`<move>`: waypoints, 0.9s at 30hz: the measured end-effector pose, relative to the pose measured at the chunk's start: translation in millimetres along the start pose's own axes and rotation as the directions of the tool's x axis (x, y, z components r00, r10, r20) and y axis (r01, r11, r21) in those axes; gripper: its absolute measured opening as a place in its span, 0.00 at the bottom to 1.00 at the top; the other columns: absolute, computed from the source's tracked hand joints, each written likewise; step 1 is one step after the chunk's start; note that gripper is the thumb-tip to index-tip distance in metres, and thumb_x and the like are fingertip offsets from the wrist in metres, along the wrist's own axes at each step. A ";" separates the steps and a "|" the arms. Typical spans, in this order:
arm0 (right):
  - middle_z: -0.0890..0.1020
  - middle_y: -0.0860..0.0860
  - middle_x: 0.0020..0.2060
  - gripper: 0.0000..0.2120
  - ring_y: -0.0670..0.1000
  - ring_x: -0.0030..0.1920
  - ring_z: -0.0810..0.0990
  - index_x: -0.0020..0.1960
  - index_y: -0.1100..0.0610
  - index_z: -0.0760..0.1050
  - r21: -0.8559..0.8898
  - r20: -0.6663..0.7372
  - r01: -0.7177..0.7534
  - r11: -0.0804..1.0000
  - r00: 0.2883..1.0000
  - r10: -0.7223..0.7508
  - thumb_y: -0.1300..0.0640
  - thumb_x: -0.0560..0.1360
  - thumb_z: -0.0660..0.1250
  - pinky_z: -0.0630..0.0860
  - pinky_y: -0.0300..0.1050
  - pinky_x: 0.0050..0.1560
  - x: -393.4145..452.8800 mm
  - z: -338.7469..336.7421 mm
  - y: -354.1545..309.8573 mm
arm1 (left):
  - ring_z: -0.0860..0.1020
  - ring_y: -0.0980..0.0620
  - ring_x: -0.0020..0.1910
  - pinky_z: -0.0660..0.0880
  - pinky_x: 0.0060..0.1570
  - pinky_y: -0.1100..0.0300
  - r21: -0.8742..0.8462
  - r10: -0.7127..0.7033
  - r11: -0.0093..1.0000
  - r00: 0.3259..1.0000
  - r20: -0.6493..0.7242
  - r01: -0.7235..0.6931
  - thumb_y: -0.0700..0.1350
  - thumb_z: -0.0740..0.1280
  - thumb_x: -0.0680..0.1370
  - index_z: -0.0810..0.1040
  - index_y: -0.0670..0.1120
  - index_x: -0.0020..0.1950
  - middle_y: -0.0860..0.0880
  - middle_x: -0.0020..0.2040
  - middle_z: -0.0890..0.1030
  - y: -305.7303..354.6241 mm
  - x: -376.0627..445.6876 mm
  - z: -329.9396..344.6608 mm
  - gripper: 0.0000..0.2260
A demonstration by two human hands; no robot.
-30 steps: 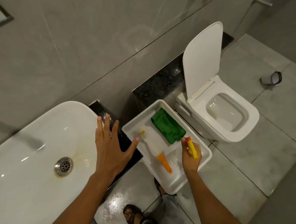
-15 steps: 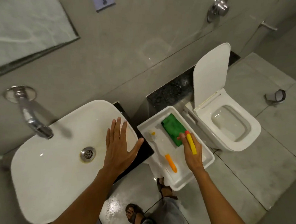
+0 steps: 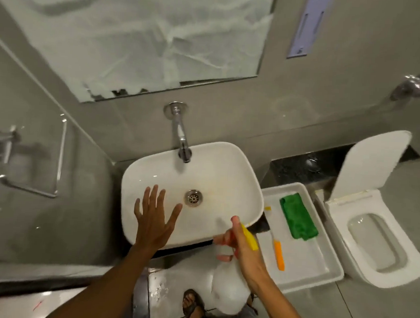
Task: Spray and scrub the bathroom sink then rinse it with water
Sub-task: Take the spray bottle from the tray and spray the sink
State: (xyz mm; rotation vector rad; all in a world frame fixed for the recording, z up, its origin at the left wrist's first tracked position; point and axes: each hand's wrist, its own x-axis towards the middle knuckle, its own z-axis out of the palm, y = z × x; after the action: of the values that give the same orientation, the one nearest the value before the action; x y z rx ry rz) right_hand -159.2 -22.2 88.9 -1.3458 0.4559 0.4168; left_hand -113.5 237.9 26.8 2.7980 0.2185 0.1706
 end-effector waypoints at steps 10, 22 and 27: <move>0.88 0.58 0.39 0.24 0.58 0.46 0.89 0.47 0.52 0.85 -0.185 0.041 -0.130 0.974 0.989 0.140 0.32 0.77 0.65 0.84 0.52 0.40 -18.9 73.6 41.0 | 0.51 0.46 0.89 0.41 0.85 0.34 -0.060 -0.203 0.978 0.978 -0.041 0.201 0.70 0.47 0.83 0.68 0.47 0.83 0.47 0.87 0.62 -46.6 -4.5 -2.3 0.38; 0.86 0.65 0.43 0.30 0.63 0.46 0.89 0.51 0.59 0.81 -0.058 -0.148 -0.045 0.997 0.988 0.036 0.31 0.76 0.68 0.83 0.55 0.37 3.4 38.2 7.0 | 0.60 0.44 0.87 0.51 0.84 0.34 -0.083 -0.197 0.979 0.970 -0.141 0.187 0.68 0.49 0.85 0.74 0.46 0.77 0.46 0.83 0.70 -51.6 -5.9 6.7 0.34; 0.82 0.60 0.31 0.24 0.63 0.35 0.84 0.48 0.53 0.82 -0.071 -0.249 0.016 0.997 0.968 -0.033 0.32 0.75 0.69 0.82 0.56 0.37 6.9 12.4 1.1 | 0.62 0.43 0.86 0.52 0.84 0.35 -0.097 -0.209 0.976 0.968 -0.138 0.197 0.69 0.49 0.84 0.76 0.46 0.76 0.46 0.82 0.71 -52.2 -4.7 8.1 0.35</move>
State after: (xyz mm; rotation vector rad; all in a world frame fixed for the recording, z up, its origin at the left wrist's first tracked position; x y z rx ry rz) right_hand -153.2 -9.7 86.3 -1.4765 0.6377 0.2438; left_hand -123.7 283.3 1.5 2.6614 0.5190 0.3293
